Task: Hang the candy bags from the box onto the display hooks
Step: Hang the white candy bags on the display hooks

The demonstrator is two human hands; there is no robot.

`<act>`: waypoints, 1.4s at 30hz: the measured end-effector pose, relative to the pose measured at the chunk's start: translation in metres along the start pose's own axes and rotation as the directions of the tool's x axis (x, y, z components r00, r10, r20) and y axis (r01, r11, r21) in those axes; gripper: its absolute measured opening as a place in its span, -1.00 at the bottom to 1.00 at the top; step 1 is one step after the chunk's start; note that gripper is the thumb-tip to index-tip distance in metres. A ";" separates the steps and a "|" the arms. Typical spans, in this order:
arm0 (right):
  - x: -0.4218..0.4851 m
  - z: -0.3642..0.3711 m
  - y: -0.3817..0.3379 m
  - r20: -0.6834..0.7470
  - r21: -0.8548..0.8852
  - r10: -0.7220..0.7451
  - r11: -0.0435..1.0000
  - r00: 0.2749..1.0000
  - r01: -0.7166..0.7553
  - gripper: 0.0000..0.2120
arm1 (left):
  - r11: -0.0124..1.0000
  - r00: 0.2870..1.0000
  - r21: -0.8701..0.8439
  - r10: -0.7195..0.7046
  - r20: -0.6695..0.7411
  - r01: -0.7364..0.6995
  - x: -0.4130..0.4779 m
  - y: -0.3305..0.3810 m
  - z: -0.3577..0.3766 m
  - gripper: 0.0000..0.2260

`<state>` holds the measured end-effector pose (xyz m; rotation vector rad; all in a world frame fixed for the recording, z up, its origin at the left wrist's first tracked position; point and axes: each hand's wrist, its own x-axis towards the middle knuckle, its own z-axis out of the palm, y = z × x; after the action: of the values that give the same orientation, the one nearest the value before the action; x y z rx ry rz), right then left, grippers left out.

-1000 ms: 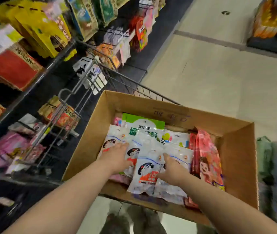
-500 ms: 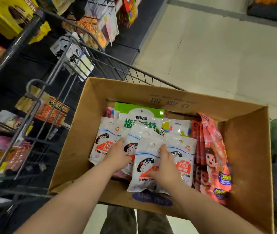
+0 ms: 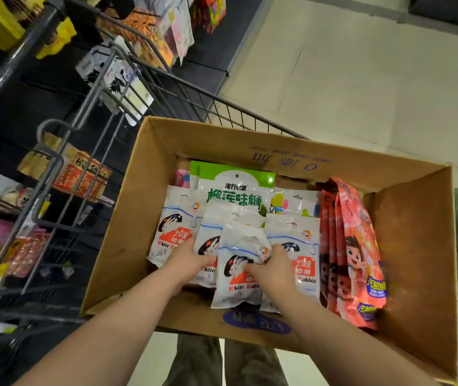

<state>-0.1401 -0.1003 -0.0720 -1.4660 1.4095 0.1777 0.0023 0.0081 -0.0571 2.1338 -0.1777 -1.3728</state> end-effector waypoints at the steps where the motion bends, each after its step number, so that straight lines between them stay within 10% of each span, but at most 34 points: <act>1: -0.003 0.002 -0.002 -0.014 0.013 -0.036 0.999 0.999 0.036 -0.61 | 1.000 1.000 -0.023 -0.002 -0.001 0.002 -0.001 -0.001 -0.001 -0.58; 9: -0.019 -0.019 -0.036 0.097 0.278 -0.120 0.957 0.988 0.089 -0.72 | 0.961 0.986 -0.263 0.037 -0.165 -0.080 -0.031 0.014 -0.024 -0.68; 16: -0.043 -0.046 -0.114 0.187 0.179 -0.397 0.913 0.899 0.366 -0.86 | 0.830 0.937 -0.484 0.124 -0.327 -0.278 -0.091 0.038 -0.055 -0.80; 30: -0.195 0.029 -0.231 0.515 0.274 -0.688 0.697 0.511 0.663 -0.89 | 0.515 0.679 -0.579 0.006 -0.735 -0.632 -0.264 -0.034 -0.133 -0.80; 42: -0.418 0.173 -0.121 0.803 0.265 -0.576 0.576 0.154 0.773 -0.85 | 0.441 0.379 -0.505 -0.344 -0.859 -0.742 -0.474 -0.251 -0.088 -0.83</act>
<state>-0.0771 0.2651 0.2136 -1.6978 -0.1961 0.3917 -0.1881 0.4440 0.2059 1.4288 0.5631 0.2241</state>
